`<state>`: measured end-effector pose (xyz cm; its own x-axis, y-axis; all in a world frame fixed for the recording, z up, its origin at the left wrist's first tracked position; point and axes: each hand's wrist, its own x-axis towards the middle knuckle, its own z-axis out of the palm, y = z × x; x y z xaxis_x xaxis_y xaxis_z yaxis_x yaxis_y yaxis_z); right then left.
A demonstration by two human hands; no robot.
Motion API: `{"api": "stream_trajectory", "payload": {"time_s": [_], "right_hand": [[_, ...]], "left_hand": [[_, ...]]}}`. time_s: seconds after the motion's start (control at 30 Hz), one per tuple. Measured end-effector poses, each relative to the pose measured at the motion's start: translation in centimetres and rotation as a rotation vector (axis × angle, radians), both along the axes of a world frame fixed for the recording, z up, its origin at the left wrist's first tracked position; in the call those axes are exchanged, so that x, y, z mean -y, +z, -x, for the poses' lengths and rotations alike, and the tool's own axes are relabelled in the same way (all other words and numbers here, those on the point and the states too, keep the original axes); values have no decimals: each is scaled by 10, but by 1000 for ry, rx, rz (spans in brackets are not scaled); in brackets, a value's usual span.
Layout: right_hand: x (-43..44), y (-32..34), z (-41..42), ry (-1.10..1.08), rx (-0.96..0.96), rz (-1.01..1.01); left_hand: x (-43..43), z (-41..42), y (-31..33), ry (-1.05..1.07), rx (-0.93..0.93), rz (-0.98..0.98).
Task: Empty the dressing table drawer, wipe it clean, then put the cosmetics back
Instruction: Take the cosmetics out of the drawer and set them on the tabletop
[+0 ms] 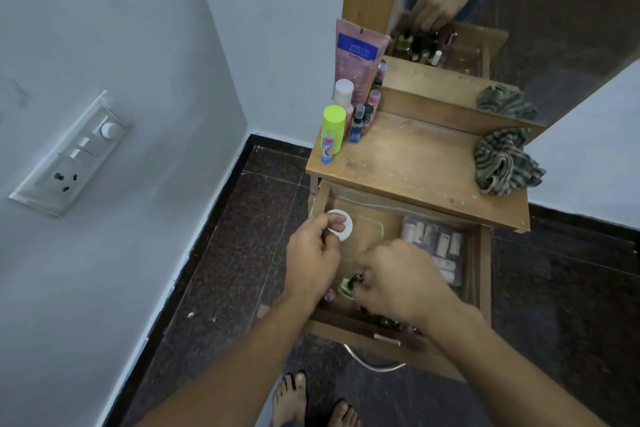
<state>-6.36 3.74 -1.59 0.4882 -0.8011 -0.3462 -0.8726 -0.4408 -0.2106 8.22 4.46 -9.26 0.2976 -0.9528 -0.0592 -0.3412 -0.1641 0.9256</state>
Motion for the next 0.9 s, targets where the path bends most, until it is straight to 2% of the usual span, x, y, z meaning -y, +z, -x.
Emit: {"api": "stream_trajectory", "payload": {"time_s": [0.1, 0.3, 0.43, 0.7, 0.9], "right_hand": [[29, 32, 9, -105, 60, 104], [95, 80, 6, -223, 317, 318], [127, 78, -5, -257, 315, 382], [158, 66, -21, -287, 321, 383], [164, 60, -25, -302, 330, 372]], "left_hand": [[5, 4, 8, 54, 22, 84], [34, 25, 31, 152, 41, 257], [57, 35, 38, 179, 54, 226], [83, 41, 29, 190, 130, 133], [85, 44, 29, 190, 127, 146]]}}
